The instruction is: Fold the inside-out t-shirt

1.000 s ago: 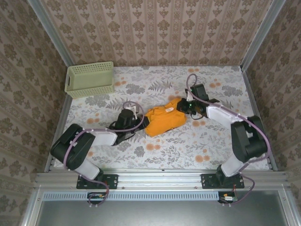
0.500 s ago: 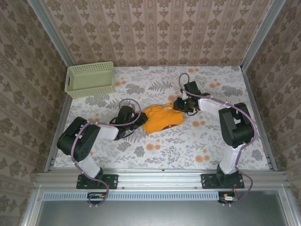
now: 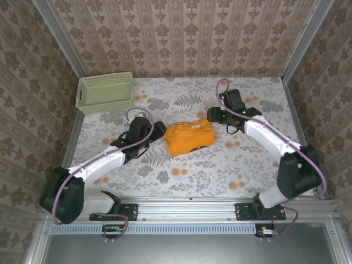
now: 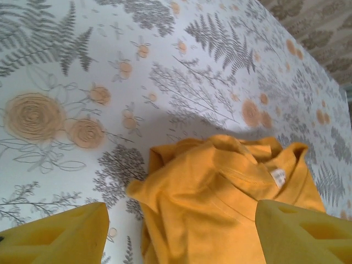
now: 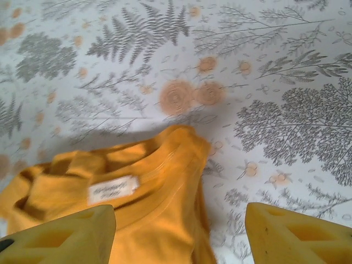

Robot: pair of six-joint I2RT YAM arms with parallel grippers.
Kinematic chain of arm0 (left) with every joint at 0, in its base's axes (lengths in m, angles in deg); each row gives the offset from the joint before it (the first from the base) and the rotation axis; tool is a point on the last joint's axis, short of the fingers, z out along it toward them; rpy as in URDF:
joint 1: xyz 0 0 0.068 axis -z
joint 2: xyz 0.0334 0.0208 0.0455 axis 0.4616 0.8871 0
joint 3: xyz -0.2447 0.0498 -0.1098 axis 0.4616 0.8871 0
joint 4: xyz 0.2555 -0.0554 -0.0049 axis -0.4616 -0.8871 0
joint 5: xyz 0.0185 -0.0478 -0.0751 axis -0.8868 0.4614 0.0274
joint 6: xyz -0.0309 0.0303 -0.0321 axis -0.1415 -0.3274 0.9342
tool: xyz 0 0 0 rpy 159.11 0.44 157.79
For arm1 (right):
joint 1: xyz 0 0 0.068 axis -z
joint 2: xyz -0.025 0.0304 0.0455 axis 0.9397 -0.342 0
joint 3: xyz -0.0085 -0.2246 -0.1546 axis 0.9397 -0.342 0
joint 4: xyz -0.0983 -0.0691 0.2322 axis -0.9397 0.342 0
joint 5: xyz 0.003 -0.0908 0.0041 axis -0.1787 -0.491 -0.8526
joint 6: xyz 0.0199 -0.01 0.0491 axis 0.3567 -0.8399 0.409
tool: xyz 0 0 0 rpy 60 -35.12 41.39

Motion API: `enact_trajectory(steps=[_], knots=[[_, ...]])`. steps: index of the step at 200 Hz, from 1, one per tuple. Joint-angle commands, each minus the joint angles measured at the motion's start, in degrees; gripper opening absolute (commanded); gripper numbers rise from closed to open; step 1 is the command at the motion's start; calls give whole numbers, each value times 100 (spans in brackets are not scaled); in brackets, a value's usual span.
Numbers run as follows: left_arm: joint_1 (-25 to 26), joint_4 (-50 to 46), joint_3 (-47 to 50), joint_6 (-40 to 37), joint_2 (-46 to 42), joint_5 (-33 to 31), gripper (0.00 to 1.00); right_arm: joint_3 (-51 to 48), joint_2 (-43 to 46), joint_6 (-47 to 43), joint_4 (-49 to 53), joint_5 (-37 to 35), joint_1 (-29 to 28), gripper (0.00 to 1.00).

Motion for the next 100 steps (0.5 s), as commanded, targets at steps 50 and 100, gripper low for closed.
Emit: enact_trajectory(steps=[50,100], knots=[[476,516,-815,-522,1820,355,63,-386,-830,688,-308,-57,-681,58],[-40,792,-461,-158,2447,463,51,-287,-1853,598,-599,-187,-352,53]])
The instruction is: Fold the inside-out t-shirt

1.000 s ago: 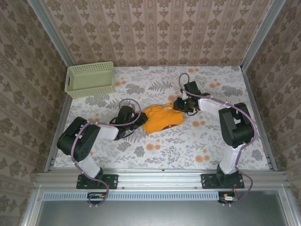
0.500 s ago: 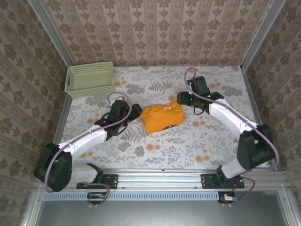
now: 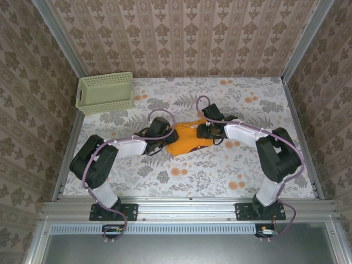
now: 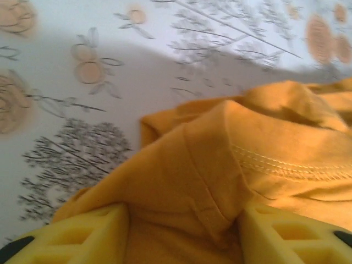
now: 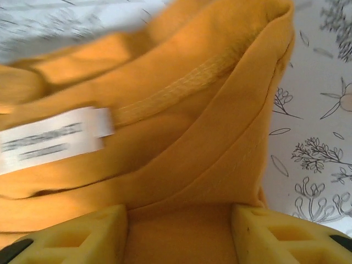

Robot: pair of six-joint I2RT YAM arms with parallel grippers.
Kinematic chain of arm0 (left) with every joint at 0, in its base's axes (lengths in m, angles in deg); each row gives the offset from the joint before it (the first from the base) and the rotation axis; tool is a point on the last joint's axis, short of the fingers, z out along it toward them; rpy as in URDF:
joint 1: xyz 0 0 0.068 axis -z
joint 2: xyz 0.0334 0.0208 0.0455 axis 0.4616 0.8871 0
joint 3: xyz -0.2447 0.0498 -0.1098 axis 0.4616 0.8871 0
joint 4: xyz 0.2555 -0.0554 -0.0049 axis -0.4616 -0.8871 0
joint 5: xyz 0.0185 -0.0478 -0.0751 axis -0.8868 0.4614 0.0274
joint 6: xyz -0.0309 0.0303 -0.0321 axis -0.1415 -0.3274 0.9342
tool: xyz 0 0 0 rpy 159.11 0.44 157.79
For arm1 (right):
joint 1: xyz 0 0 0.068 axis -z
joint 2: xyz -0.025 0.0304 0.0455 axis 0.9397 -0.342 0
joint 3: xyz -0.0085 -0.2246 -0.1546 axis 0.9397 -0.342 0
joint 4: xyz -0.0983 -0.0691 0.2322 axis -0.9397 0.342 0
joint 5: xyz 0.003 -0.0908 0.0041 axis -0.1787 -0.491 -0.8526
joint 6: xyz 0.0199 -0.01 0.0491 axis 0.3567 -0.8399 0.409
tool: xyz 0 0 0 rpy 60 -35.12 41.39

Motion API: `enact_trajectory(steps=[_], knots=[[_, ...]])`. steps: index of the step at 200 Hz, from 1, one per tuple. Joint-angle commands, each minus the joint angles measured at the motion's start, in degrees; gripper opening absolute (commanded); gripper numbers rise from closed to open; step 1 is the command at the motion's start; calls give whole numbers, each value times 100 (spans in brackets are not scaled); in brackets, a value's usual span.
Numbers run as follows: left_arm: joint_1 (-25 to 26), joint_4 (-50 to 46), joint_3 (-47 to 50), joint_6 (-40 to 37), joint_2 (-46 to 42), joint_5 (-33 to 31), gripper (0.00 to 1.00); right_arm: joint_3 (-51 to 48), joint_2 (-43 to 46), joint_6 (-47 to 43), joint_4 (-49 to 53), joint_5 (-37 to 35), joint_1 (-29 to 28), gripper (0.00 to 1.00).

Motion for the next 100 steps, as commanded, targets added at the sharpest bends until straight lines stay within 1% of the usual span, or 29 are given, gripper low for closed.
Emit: enact_trajectory(steps=[1,12,25,51,79,100], knots=[[-174,159,175,146,9,52,51,-11,-208,50,-172,-155,186,53],[-194,95,196,113,-80,67,51,3,-167,2,-148,-191,231,54],[-186,-61,172,15,-294,39,51,2,28,-82,-74,-301,226,57],[-168,-492,188,-172,-977,-144,54,23,605,-295,317,-649,136,63],[-288,-837,380,-350,-1796,-181,61,113,1109,-470,766,-1204,-470,71],[-563,-929,758,-418,-2430,-84,66,254,978,-256,1055,-1377,-1016,75]])
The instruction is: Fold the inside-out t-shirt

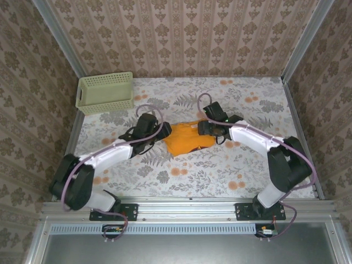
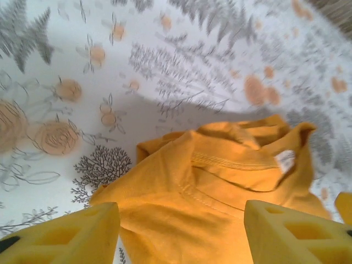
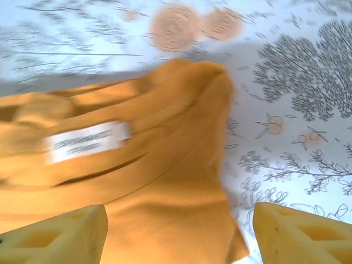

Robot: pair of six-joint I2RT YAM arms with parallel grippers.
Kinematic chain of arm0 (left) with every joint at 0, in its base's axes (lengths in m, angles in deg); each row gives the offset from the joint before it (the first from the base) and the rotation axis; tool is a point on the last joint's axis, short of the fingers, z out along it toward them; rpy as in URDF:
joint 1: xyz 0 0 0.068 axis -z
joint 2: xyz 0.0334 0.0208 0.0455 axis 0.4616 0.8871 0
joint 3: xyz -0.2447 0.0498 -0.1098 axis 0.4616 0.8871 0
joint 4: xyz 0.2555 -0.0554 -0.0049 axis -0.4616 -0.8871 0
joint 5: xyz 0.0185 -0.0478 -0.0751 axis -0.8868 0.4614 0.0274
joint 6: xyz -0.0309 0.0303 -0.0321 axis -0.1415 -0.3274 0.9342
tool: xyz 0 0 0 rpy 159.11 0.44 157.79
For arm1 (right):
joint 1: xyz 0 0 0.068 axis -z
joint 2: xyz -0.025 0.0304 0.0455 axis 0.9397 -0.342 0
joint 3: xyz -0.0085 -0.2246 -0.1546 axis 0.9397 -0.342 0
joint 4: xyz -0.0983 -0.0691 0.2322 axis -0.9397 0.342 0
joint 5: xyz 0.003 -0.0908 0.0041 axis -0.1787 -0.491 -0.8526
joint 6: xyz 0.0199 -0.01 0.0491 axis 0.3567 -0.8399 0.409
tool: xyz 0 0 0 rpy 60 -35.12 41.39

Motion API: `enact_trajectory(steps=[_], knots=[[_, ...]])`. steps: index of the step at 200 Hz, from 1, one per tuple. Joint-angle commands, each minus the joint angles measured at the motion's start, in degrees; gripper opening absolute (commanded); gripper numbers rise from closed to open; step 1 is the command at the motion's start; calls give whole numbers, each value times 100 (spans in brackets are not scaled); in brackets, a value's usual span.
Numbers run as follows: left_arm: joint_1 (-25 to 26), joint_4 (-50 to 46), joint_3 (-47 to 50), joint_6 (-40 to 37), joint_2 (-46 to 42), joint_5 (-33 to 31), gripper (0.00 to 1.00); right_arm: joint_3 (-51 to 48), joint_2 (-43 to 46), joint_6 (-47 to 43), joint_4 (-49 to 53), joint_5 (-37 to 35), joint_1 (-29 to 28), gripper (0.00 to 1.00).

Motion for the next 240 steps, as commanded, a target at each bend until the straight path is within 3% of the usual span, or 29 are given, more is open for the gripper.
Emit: enact_trajectory(steps=[1,30,58,83,126,174,205,240], knots=[[-288,-412,415,-244,-583,-28,66,233,-43,75,620,-488,-594,75],[-685,-799,811,-580,-1458,-128,76,805,-870,386,1140,-650,-1152,80],[-1122,-1054,1057,-850,-2170,-111,87,1390,-1765,540,1522,-723,-982,82],[-1350,-1252,1163,-1059,-2721,-237,100,1586,-2291,292,1528,-581,-196,82],[-1567,-1420,1204,-1421,-3098,-585,100,2438,-2737,-733,1790,-612,1360,81],[-1782,-971,1438,-1541,-3131,-830,100,3666,-3431,-1850,1828,-607,2734,82],[-1840,-569,1642,-1855,-3128,-1202,100,4505,-3898,-2372,1910,-558,3173,82],[-1866,-345,1621,-2308,-2976,-1711,100,4966,-3862,-2723,2090,-755,3219,83]])
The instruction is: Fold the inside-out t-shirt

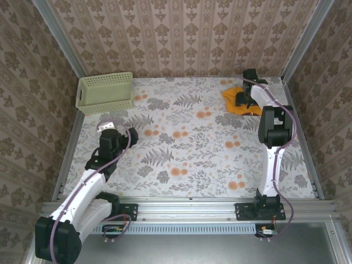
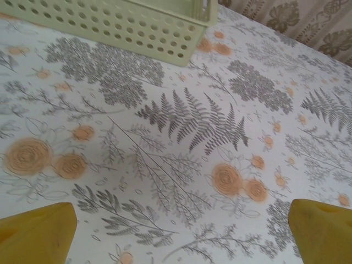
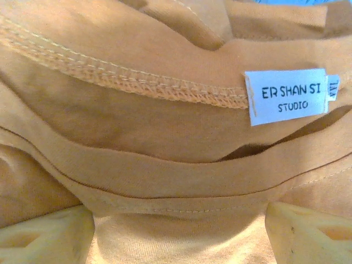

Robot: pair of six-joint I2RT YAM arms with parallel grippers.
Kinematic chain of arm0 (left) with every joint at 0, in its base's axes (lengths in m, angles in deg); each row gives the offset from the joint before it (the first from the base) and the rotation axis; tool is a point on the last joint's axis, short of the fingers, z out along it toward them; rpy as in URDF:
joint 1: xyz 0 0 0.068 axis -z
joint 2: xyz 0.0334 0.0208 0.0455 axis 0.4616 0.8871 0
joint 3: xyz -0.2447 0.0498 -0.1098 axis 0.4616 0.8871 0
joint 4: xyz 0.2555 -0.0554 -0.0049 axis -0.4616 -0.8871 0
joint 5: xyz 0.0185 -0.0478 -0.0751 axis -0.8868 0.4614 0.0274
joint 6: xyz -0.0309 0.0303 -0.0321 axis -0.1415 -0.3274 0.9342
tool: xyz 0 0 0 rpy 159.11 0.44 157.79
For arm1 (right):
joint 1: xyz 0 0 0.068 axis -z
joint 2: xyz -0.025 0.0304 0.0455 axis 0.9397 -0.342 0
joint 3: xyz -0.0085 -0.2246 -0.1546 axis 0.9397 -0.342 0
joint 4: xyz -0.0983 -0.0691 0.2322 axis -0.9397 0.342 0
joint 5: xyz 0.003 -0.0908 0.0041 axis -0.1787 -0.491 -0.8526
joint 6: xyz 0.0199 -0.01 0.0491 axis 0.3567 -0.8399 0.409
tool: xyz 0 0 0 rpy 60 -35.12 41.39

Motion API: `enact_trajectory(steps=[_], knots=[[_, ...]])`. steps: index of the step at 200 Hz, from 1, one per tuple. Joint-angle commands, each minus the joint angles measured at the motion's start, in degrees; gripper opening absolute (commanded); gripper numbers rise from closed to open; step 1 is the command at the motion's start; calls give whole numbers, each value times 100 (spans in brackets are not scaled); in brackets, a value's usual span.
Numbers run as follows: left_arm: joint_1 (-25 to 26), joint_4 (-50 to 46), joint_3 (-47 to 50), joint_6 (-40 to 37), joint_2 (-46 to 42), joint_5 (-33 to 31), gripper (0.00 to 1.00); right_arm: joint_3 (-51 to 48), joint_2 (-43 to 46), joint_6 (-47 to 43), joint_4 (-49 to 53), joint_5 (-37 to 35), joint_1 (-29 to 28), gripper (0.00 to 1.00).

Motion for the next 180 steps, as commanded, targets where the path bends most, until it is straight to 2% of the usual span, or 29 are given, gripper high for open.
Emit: enact_trajectory(steps=[1,23,35,49,69,92,103,124,163,180], knots=[[-43,388,-15,-532,65,-581,100,272,101,-458,345,-258,-67,83],[-70,362,-182,-837,385,-1147,100,-470,979,-273,-15,-177,-180,85],[-69,294,-327,-996,655,-1609,100,-1236,1678,-135,-422,-278,-311,91],[-102,681,-362,-1310,1046,-2012,100,-2287,2549,74,-1093,-487,-526,96],[-218,897,-652,-1720,1766,-2127,100,-3697,3643,471,-1862,-723,-755,100],[-313,1166,-893,-2236,2308,-2062,100,-4962,4568,1079,-2370,-705,-794,100],[-302,1503,-822,-2596,2362,-2033,100,-5740,4897,996,-3165,-745,-840,100],[-329,2765,-202,-3419,2437,-1578,100,-7076,5296,837,-4644,-786,-840,100],[-520,3846,384,-3529,2714,-1315,100,-7740,5005,323,-6111,-359,-806,100],[-675,5060,826,-3634,2762,-1078,100,-8007,5032,69,-6869,-45,-740,100]])
